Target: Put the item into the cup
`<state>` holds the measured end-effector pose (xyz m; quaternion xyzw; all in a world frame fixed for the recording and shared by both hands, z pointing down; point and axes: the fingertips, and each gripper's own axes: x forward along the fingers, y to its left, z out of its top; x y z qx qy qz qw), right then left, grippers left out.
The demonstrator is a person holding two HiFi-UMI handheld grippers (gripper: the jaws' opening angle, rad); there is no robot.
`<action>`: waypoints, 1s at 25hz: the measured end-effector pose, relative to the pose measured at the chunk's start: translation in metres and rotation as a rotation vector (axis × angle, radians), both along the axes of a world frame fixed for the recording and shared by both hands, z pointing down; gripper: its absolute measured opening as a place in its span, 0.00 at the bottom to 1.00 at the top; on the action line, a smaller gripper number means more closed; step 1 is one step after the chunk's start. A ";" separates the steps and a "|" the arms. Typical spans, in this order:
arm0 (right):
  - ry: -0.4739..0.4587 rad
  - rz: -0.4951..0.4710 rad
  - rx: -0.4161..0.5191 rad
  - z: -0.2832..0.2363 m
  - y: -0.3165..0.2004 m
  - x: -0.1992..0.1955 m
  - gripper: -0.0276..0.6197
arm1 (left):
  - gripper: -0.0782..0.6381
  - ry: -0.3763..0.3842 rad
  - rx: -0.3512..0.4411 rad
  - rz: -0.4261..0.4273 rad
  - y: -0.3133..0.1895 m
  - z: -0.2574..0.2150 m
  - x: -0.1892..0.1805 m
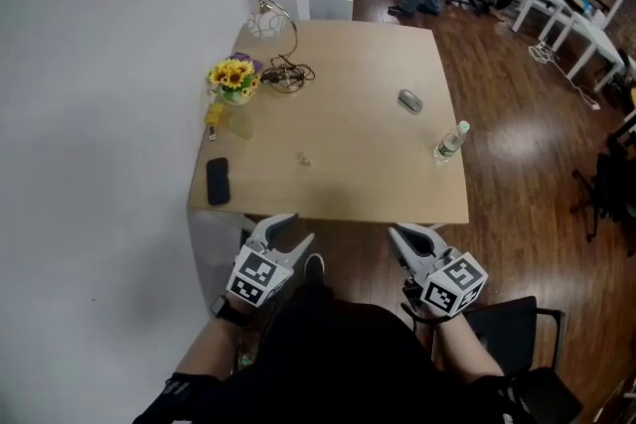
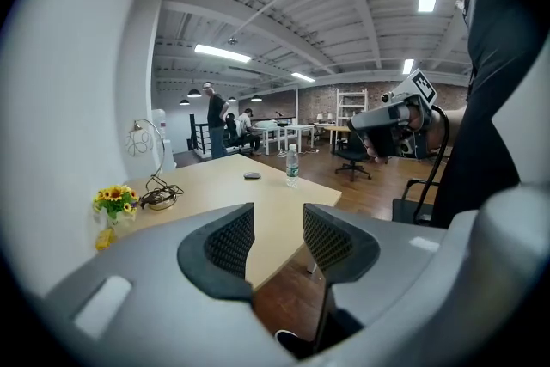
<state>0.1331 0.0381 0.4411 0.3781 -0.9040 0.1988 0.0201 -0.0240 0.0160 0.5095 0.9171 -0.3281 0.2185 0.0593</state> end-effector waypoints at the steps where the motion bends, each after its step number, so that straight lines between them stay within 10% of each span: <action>1: -0.004 0.012 0.000 -0.001 -0.014 -0.003 0.05 | 0.35 -0.006 0.008 0.013 -0.014 0.000 -0.002; 11: -0.005 0.109 -0.021 -0.001 -0.122 -0.034 0.05 | 0.35 -0.082 -0.001 0.117 -0.128 0.029 -0.028; 25: 0.140 -0.002 -0.049 0.036 -0.188 -0.045 0.14 | 0.32 -0.213 -0.188 0.018 -0.235 0.136 -0.033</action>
